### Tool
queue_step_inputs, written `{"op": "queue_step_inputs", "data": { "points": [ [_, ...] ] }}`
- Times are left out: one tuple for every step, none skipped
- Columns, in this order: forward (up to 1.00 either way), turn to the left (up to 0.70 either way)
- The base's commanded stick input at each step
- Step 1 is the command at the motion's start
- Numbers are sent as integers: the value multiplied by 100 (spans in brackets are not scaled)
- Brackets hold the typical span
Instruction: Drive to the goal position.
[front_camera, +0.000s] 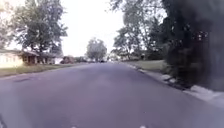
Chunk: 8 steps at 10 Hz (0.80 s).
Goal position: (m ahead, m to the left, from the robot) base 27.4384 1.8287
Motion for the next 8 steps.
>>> {"op": "queue_step_inputs", "data": {
  "points": [
    [100, 0],
    [100, 0],
    [100, 0],
    [100, 0],
    [100, 0],
    [100, 0],
    [100, 0],
    [100, 0]
  ]
}}
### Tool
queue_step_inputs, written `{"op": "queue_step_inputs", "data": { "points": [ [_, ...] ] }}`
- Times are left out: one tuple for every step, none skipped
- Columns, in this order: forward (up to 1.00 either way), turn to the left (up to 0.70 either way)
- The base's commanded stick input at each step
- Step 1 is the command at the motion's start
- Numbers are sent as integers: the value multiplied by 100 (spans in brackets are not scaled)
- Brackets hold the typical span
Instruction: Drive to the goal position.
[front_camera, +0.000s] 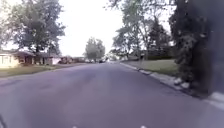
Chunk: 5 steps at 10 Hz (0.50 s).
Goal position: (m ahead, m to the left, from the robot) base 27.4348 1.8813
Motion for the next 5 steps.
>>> {"op": "queue_step_inputs", "data": {
  "points": [
    [100, 0],
    [100, 0],
    [100, 0],
    [100, -14],
    [100, 0]
  ]
}}
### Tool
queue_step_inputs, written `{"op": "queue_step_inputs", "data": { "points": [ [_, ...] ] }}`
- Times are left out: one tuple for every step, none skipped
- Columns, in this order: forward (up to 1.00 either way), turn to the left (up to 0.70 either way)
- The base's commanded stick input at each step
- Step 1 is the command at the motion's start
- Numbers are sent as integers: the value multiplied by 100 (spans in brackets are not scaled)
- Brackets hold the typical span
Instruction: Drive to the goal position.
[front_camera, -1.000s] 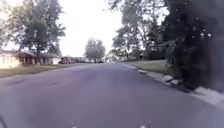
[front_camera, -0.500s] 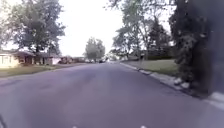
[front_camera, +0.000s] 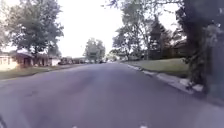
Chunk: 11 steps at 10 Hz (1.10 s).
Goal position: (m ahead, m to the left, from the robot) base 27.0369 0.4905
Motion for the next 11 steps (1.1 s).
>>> {"op": "queue_step_inputs", "data": {
  "points": [
    [100, 0],
    [100, 0],
    [100, 0],
    [100, 0],
    [100, 0],
    [100, 0],
    [100, 0],
    [100, 0],
    [100, 0],
    [100, 0],
    [100, 0]
  ]
}}
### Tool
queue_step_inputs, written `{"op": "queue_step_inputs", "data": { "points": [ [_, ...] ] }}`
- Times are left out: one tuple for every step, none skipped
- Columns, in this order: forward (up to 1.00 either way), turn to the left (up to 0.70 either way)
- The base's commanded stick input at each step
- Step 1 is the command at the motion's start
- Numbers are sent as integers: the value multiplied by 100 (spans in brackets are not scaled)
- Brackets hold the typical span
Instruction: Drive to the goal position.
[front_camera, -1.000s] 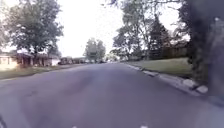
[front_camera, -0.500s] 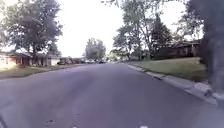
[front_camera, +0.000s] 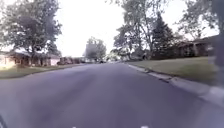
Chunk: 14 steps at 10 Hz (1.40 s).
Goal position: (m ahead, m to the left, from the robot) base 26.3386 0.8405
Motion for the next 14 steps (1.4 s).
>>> {"op": "queue_step_inputs", "data": {
  "points": [
    [100, -2],
    [100, -22],
    [100, -40],
    [100, -23],
    [100, -4],
    [100, 0],
    [100, 0],
    [100, 0],
    [100, 0],
    [100, 0],
    [100, 0],
    [100, 0],
    [100, 0],
    [100, 0]
  ]
}}
